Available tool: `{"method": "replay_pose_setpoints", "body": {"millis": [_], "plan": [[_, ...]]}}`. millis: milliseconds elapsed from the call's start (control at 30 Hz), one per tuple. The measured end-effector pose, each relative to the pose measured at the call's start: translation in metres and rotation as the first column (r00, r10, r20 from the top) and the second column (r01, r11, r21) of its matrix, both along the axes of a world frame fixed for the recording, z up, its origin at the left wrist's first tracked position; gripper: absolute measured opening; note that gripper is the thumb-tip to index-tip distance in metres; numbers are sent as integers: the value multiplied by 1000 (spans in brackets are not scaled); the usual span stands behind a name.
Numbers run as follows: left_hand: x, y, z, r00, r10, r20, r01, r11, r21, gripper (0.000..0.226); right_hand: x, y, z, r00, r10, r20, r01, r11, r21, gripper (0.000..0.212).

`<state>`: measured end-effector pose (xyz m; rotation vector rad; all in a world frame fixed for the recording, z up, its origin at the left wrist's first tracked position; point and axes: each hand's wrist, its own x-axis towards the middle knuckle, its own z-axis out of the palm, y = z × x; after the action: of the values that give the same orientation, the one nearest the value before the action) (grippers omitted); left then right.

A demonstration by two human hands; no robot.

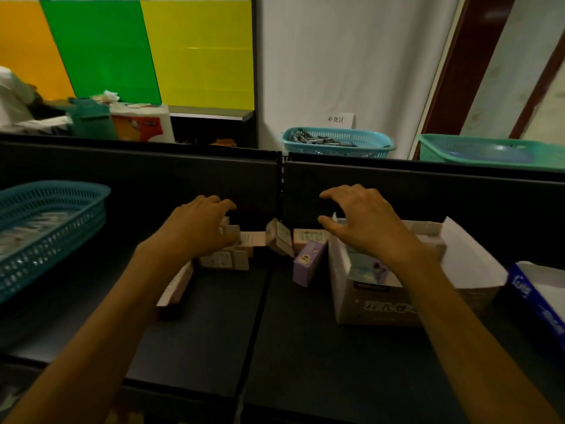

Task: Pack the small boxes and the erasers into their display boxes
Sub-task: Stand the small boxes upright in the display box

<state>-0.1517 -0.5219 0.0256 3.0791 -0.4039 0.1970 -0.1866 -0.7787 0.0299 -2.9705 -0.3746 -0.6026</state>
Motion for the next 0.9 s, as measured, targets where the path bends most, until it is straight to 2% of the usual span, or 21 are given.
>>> {"method": "replay_pose_setpoints", "body": {"millis": [167, 433, 567, 700, 900], "plan": [[25, 50, -7, 999, -54, 7, 54, 998, 15, 68, 12, 59, -5, 998, -38, -45, 39, 999, 15, 52], [58, 87, -33, 978, -210, 15, 211, 975, -74, 63, 34, 110, -38, 971, -96, -218, 106, 994, 34, 48], [73, 90, -41, 966, -258, 19, 258, 957, -135, 59, 40, 127, -50, 964, -64, -256, 77, 996, 42, 50], [81, 92, -48, 955, -291, 46, 295, 936, -190, 55, 40, 142, -64, 963, 4, -270, 27, 993, 113, 42], [86, 101, -48, 953, -304, -17, 280, 896, -344, 39, 46, 154, -76, 941, 63, -332, 0, 982, 188, 46]]}}
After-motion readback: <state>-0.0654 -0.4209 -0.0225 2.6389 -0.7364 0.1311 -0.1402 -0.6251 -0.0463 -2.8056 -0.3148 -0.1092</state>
